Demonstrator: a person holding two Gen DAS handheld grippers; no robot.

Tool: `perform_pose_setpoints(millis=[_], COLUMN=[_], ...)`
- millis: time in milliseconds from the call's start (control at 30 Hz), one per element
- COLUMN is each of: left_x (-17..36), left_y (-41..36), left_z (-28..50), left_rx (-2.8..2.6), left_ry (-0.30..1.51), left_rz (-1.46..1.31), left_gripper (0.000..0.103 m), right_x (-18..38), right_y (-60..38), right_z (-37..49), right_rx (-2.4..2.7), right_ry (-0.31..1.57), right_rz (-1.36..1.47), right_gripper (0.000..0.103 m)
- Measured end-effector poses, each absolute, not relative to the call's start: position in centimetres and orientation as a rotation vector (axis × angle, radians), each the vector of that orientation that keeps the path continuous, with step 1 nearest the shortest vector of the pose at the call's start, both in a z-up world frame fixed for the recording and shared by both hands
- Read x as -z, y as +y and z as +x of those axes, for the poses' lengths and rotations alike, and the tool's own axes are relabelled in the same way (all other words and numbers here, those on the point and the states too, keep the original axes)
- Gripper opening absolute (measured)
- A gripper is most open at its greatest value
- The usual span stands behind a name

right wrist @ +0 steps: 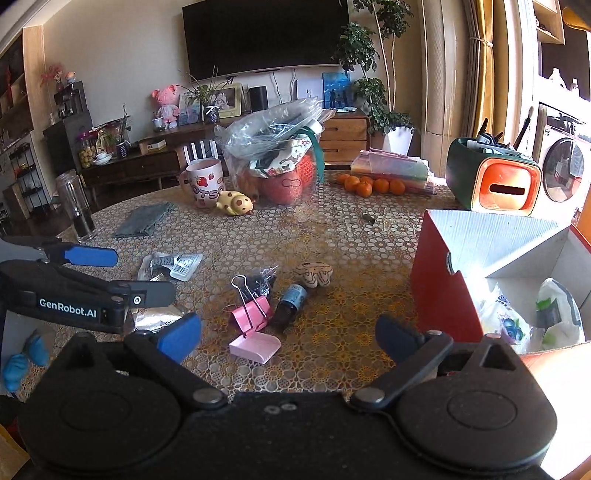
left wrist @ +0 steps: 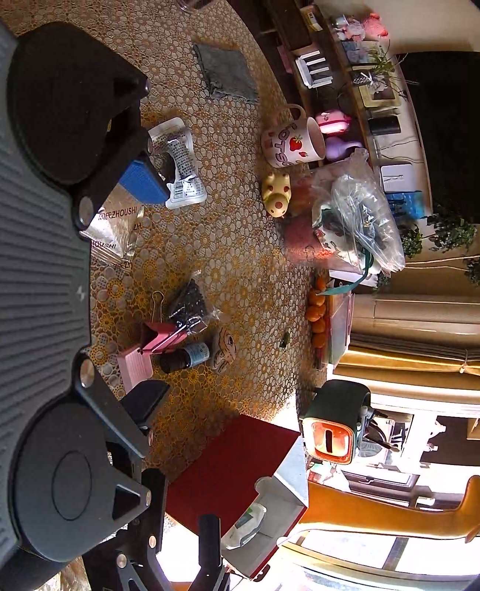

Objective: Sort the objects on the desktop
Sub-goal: 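Move left tool to the silver foil packet while right tool approaches the pink comb, then close left tool on the silver foil packet while right tool grasps the pink comb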

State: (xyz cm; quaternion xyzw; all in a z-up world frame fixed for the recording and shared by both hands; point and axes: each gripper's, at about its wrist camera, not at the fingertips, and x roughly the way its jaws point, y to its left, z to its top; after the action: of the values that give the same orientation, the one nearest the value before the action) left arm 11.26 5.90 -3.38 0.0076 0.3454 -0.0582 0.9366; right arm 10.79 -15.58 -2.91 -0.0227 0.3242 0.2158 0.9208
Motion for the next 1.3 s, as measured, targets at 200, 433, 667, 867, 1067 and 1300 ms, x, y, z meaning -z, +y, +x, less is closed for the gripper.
perform_pose_setpoints(millis=[200,433,667,867,1067,1300], left_x=[5.1,6.9,8.7,10.9,12.3,13.2], left_y=[7.6,9.6,11.8,12.8,12.6,11.4], left_z=[11.5,12.4,14.2,15.5,15.8,16.2], left_rx=[0.092,0.052,0.007,0.002,0.013,0.046], left_ry=[0.724,0.75,0.771,0.835,0.861,0.876], left_rz=[0.03,0.016,0.004,-0.006,-0.014,-0.035], left_gripper=[0.102,0.102,0.102,0.102,0.102,0.102], right_x=[4.7,6.6,8.4,9.8,11.1,12.2], right_y=[-13.4,-11.2,-9.8,-9.1,-8.8,-8.7], right_z=[11.0,11.6,12.7,13.8,14.9,16.0], right_rx=[-0.433,-0.441,-0.448,-0.442,-0.433,-0.413], right_ry=[0.659,0.687,0.729,0.763,0.793,0.822], right_rz=[-0.094,-0.115,-0.132,-0.14,-0.135,-0.107], right_gripper=[0.101,0.101,0.1,0.099,0.098,0.093])
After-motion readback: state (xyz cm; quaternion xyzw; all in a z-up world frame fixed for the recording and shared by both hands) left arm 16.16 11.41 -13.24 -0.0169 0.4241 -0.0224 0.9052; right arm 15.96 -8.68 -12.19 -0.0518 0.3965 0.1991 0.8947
